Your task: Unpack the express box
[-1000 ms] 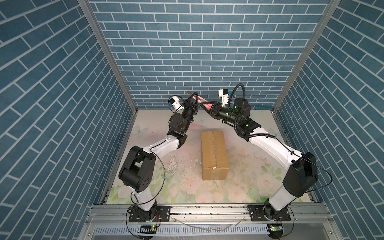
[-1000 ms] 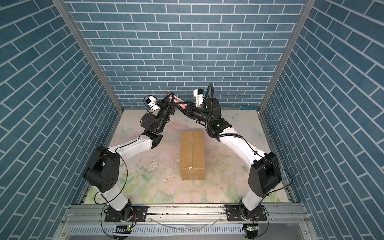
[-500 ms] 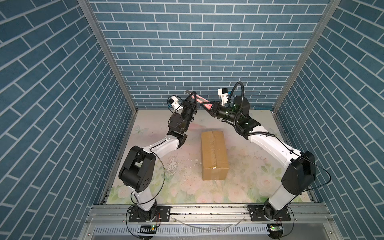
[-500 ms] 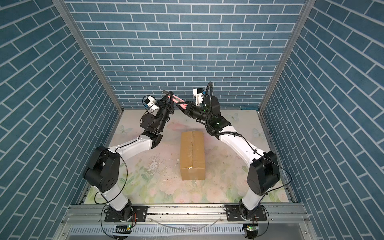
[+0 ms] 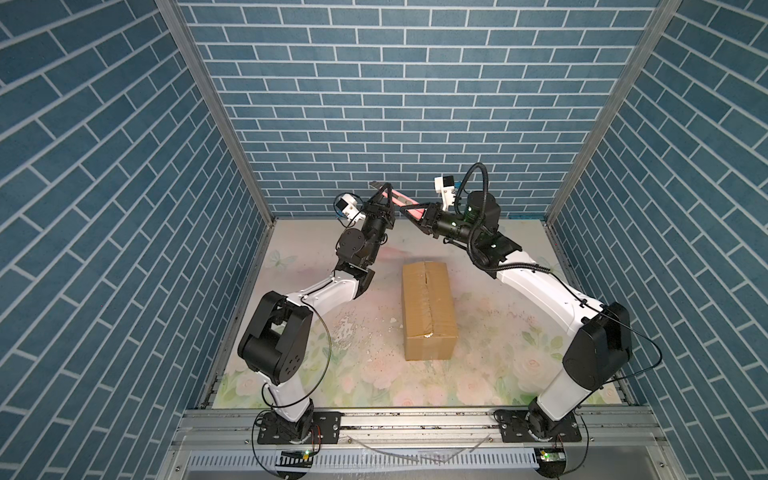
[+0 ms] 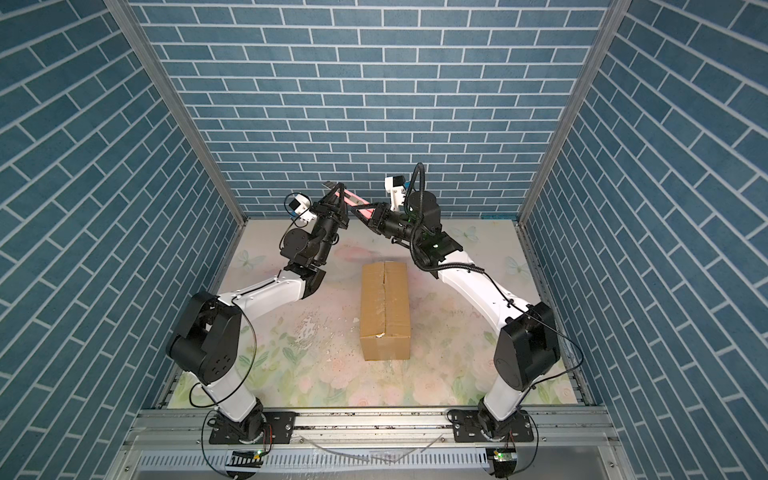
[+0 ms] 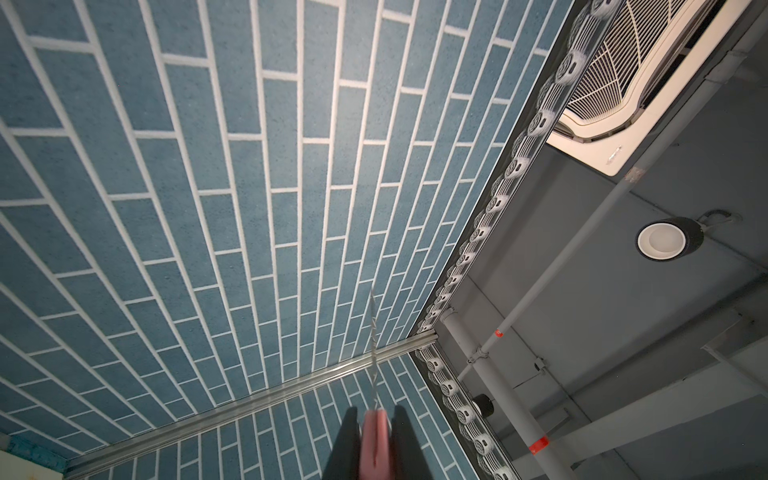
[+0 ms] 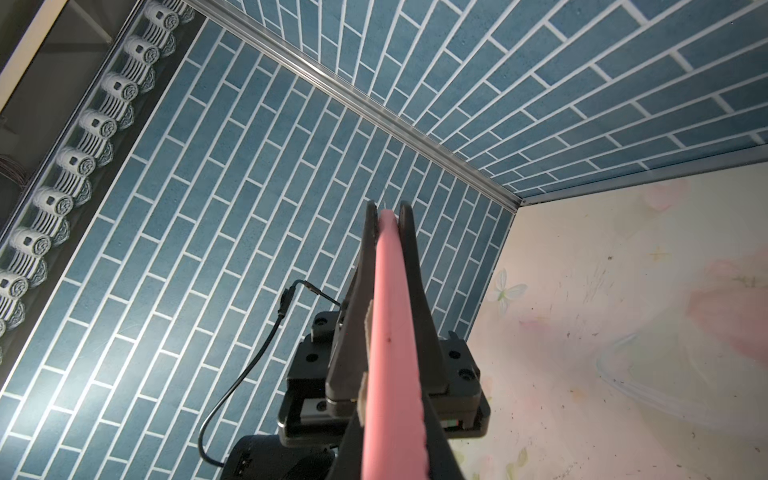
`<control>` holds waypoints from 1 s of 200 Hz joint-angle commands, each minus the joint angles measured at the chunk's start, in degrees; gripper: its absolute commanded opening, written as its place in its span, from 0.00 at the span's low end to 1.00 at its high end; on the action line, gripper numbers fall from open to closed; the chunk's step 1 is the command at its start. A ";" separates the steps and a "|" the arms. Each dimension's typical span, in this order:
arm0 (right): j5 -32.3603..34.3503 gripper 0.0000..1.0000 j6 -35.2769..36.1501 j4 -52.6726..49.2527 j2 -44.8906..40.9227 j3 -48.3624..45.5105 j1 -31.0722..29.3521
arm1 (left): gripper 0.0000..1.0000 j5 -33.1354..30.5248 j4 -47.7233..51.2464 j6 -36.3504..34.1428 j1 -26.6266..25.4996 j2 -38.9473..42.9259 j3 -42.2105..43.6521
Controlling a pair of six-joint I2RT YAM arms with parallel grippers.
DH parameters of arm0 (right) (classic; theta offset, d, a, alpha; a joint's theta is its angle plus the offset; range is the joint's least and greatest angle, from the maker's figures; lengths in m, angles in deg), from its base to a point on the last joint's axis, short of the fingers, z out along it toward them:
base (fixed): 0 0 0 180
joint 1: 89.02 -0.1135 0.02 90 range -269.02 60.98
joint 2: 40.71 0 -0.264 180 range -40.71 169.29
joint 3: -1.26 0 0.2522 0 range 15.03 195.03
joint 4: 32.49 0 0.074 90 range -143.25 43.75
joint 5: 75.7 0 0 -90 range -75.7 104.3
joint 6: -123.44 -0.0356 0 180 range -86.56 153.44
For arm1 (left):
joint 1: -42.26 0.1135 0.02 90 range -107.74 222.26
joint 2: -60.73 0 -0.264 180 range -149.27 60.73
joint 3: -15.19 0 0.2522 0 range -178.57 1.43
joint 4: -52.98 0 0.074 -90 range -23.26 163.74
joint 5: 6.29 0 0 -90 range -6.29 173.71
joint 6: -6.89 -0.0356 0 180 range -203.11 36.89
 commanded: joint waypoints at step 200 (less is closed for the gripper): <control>13.77 0.00 17.95 -31.00 -9.53 6.03 -0.51 | 0.62 12.75 2.66 -8.57 -2.52 10.20 13.39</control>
